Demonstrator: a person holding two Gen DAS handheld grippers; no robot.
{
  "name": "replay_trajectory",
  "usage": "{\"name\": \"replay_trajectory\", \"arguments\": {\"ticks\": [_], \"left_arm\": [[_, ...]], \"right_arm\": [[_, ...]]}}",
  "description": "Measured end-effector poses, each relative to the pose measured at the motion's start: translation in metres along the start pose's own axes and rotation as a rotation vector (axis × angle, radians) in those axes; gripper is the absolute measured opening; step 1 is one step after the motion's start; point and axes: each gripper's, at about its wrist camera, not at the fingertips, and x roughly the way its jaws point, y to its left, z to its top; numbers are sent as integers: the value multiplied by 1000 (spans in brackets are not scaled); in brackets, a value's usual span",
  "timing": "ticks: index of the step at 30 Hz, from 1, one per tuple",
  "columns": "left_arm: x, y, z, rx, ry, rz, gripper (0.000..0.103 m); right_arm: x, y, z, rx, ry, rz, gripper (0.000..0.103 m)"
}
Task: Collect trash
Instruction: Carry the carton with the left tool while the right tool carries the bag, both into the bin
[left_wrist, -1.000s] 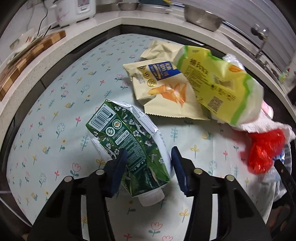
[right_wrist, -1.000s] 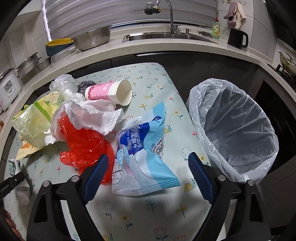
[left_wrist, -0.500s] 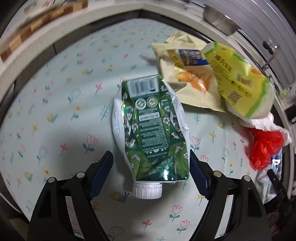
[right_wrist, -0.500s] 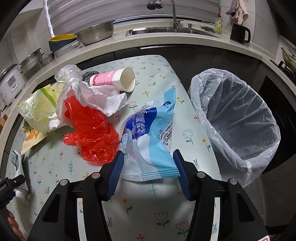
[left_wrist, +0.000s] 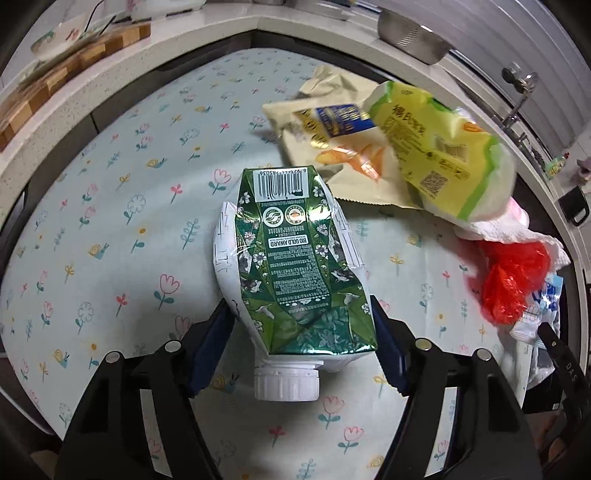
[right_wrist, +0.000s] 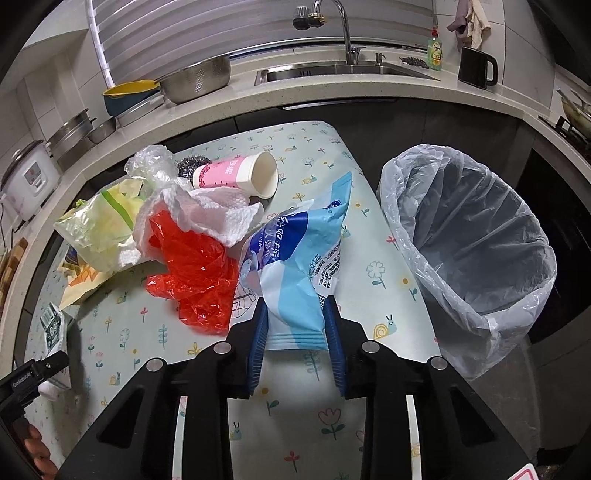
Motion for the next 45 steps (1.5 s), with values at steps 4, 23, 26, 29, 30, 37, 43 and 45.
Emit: {"name": "replay_trajectory", "arguments": {"ticks": [4, 23, 26, 29, 30, 37, 43, 45], "left_arm": [[-24, -16, -6, 62, -44, -32, 68], [-101, -139, -46, 422, -176, -252, 68], [-100, -177, -53, 513, -170, -313, 68], [-97, -218, -59, 611, -164, -376, 68], [-95, -230, -61, 641, -161, -397, 68], [-61, -311, -62, 775, -94, -538, 68], [-29, -357, -62, 862, -76, -571, 68], [-16, -369, -60, 873, -44, -590, 68]], "right_arm": [[-21, -5, -1, 12, -35, -6, 28], [-110, -49, -8, 74, -188, -59, 28], [-116, -69, -9, 102, -196, -90, 28], [-116, -92, -9, 135, -200, -125, 28], [-116, -100, -8, 145, -200, -138, 28], [-96, -149, 9, 209, -191, -204, 28], [-64, -181, 23, 244, -172, -253, 28], [-54, -190, 27, 256, -162, -266, 28]]}}
